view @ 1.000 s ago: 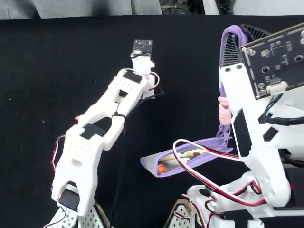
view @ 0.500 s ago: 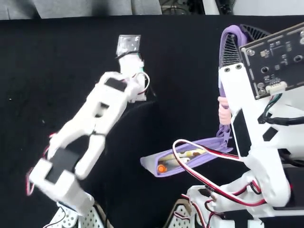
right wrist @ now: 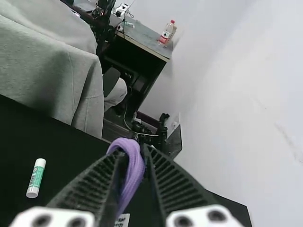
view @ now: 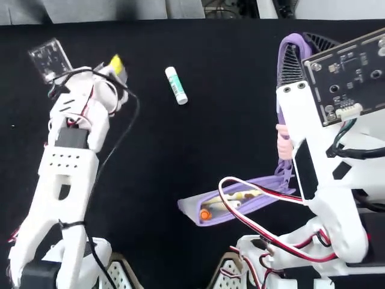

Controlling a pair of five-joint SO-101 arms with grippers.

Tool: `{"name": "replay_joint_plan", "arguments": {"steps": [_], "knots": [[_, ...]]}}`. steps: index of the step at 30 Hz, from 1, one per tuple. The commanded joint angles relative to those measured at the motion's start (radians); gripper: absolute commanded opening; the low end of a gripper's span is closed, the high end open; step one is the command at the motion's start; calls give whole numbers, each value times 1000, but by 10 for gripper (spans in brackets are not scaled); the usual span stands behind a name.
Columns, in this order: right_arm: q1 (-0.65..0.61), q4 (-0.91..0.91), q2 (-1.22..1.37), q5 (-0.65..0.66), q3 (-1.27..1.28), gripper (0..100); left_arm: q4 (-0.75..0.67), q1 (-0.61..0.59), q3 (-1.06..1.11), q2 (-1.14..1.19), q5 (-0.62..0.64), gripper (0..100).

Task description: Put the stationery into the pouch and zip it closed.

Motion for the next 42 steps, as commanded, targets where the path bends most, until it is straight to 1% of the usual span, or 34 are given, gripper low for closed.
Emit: {"name": "replay_joint_plan", "arguments": {"steps": [1,4,5,7,10,12,14,19,21,26,28,31,36,39,42], "knots": [[-11,2,-2,9,-31,12,-17,-12,-148,89,14,188],[-9,2,-2,9,-35,12,-6,-12,-269,262,17,184],[-9,2,-2,9,-35,12,25,-12,-329,327,17,184],[-8,3,-4,9,-35,12,112,-12,-472,466,37,186],[-8,3,-4,9,-35,12,259,-12,-714,684,124,197],[-8,3,-4,9,-35,12,345,-12,-880,825,150,203],[-8,3,-4,9,-35,12,413,-8,-1043,962,153,202],[-8,3,-4,9,-35,12,551,50,-1399,1272,153,202],[-8,3,-4,9,-35,12,601,67,-1541,1367,153,201],[-8,3,-4,9,-35,12,700,67,-1886,1557,147,202],[-8,3,-4,9,-35,12,713,70,-2003,1631,146,202],[-8,3,-4,9,-35,12,694,68,-2150,1740,135,202],[-8,3,-4,9,-35,12,595,88,-2278,1900,-28,198],[-8,3,-4,9,-35,12,585,105,-2299,1964,-129,198],[-8,3,-4,9,-35,12,591,104,-2301,1979,-183,198]]}}
